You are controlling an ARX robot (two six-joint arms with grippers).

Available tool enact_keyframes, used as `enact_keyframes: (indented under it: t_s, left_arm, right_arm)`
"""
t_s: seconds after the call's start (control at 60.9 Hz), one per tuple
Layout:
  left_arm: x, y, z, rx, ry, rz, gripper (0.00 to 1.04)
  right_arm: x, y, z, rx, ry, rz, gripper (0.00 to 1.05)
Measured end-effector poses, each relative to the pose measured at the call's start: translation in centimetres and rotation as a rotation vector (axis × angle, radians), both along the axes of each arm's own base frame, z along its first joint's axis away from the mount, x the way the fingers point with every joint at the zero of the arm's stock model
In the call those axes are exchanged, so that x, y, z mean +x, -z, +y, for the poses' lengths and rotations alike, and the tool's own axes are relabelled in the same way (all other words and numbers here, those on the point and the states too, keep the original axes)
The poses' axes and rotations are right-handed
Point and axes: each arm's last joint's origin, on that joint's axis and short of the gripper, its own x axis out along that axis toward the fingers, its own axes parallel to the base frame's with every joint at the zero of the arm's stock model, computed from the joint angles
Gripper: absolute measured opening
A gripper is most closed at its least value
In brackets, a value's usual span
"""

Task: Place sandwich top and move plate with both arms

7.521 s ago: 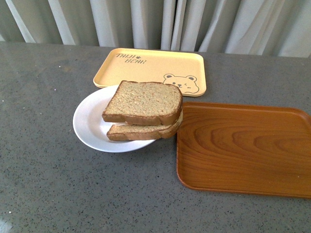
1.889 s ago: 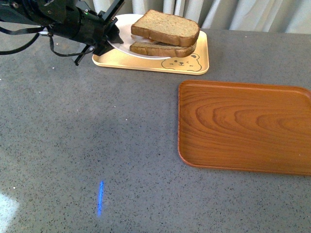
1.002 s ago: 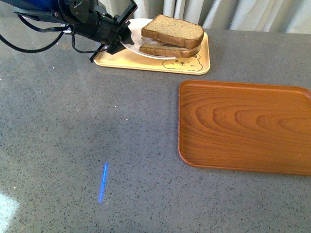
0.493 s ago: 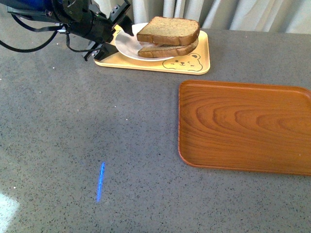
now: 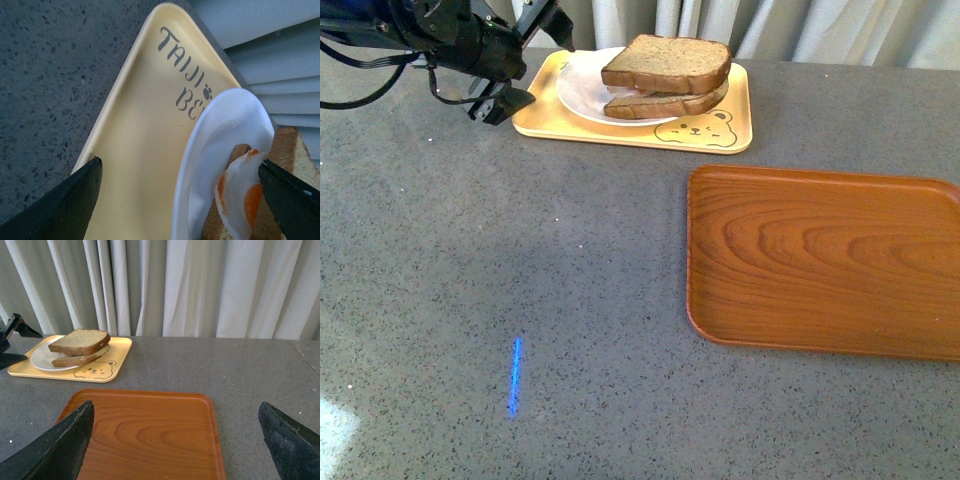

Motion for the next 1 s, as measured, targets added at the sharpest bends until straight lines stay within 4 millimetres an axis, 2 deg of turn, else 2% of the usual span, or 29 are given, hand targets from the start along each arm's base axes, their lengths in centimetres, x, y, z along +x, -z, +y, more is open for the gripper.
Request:
enact_keyframes:
  t_s: [0.131, 0.23, 0.361, 0.411, 0.476, 0.575, 0.591, 0.624, 0.706, 0.788, 0.952, 1.002]
  left_arm:
    - [-1.0, -1.5, 1.3, -0.017, -0.029, -0.057, 0.96]
    - [-2.3, -3.5, 2.2, -0.026, -0.061, -0.127, 0.96]
    - [-5.1, -5.8, 3.0, -0.018, -0.090, -0.218, 0.96]
    - [-6.2, -6.1, 3.2, 0.020, -0.107, -0.255, 0.95]
    - [-8.4, -6.4, 3.5, 0.215, -0.220, -0.435, 0.85]
    - [-14.6, -7.2, 4.6, 0.530, -0.274, -0.625, 0.67]
    - [-15.3, -7.3, 4.8, 0.555, -0.271, -0.638, 0.65]
    - [-18.1, -8.1, 5.2, 0.629, -0.262, -0.680, 0.58]
    - [-22.8, -9.3, 5.9, 0.736, -0.244, -0.704, 0.44]
    - [-25.9, -9.3, 6.4, 0.786, -0.229, -0.684, 0.29]
    - [-29.9, -8.4, 7.3, 0.815, -0.180, -0.650, 0.01]
    - [-31.2, -8.5, 7.6, 0.822, -0.192, -0.651, 0.02]
  right_arm:
    - [0.0, 0.0, 0.0, 0.000, 0.000, 0.000, 0.96]
    - [0.0, 0.0, 0.0, 0.000, 0.000, 0.000, 0.96]
    - [0.0, 0.0, 0.0, 0.000, 0.000, 0.000, 0.96]
    - [0.0, 0.0, 0.0, 0.000, 0.000, 0.000, 0.96]
    - [0.0, 0.0, 0.0, 0.000, -0.001, 0.000, 0.96]
    - [0.0, 0.0, 0.0, 0.000, 0.000, 0.000, 0.96]
    - [0.0, 0.0, 0.0, 0.000, 0.000, 0.000, 0.96]
    - [0.0, 0.0, 0.0, 0.000, 0.000, 0.000, 0.96]
    - [0.0, 0.0, 0.0, 0.000, 0.000, 0.000, 0.96]
    - [0.0, 0.0, 0.0, 0.000, 0.000, 0.000, 0.96]
    - [0.0, 0.0, 0.0, 0.000, 0.000, 0.000, 0.96]
    - [0.0, 0.0, 0.0, 0.000, 0.000, 0.000, 0.96]
